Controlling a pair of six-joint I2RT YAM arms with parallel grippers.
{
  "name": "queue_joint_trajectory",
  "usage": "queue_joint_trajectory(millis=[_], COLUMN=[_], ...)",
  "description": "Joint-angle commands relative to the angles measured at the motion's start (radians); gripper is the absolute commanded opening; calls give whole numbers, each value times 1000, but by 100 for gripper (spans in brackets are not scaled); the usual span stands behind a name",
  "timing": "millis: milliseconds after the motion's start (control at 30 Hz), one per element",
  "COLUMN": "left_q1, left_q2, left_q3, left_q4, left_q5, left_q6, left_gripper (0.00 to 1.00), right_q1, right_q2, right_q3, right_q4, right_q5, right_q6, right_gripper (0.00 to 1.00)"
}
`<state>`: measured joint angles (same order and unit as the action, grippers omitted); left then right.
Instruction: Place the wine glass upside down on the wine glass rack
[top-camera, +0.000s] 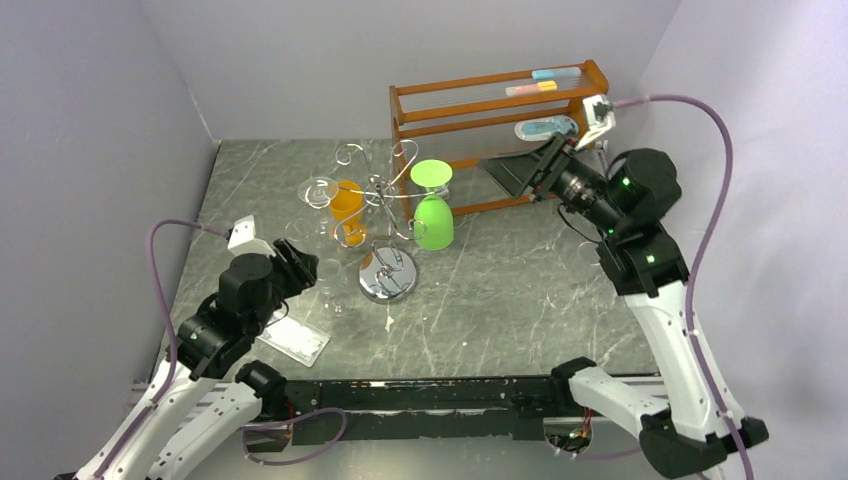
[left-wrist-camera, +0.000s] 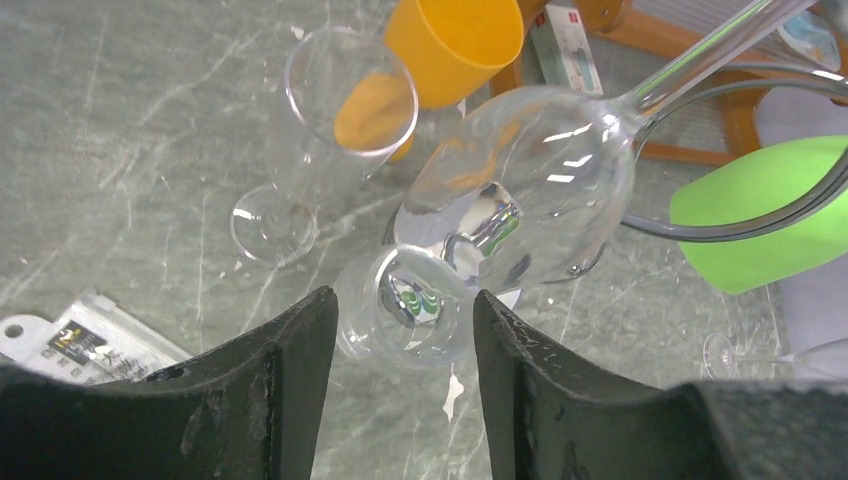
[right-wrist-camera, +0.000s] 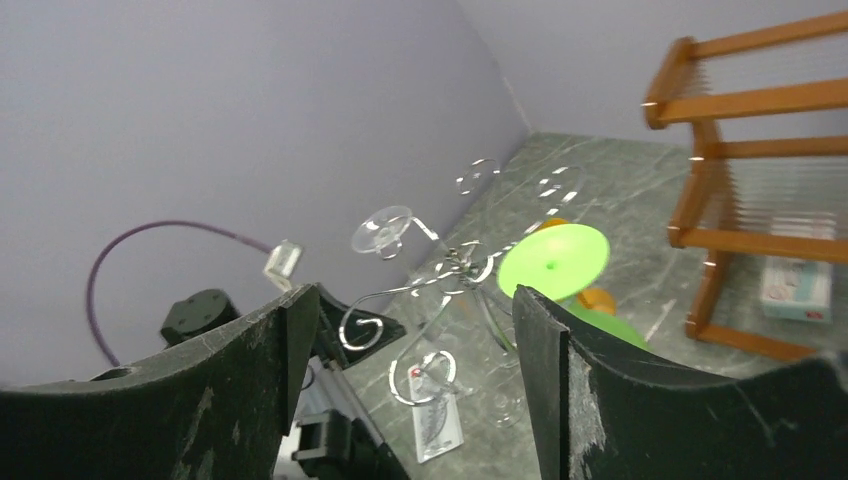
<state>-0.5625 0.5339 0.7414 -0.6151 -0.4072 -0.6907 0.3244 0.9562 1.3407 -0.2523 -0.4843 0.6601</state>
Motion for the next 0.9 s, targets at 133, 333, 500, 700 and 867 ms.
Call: queue_joint_trajectory(millis=[133, 333, 500, 700, 867], left_q1=[8, 8, 8, 9, 8], left_q2=[26, 39, 57, 30, 5], left_q3=[-30, -38, -67, -117, -128], left_q4=[-33, -33, -20, -8, -5], left_q5=[28, -22, 9, 12, -1], left_q6=[-62, -78, -88, -141, -157], left_gripper=[57, 46, 48, 51, 53], right_q1=[390, 602, 713, 759, 777], right_q2=[198, 417, 597, 735, 828], right_q3=[222, 444, 609, 705, 785], right_q4=[-79, -153, -220, -198, -191], right_q5=[235, 414, 533, 612, 646], right_q6=[-198, -337, -428, -481, -521], right_gripper=[74, 73, 69, 59, 58])
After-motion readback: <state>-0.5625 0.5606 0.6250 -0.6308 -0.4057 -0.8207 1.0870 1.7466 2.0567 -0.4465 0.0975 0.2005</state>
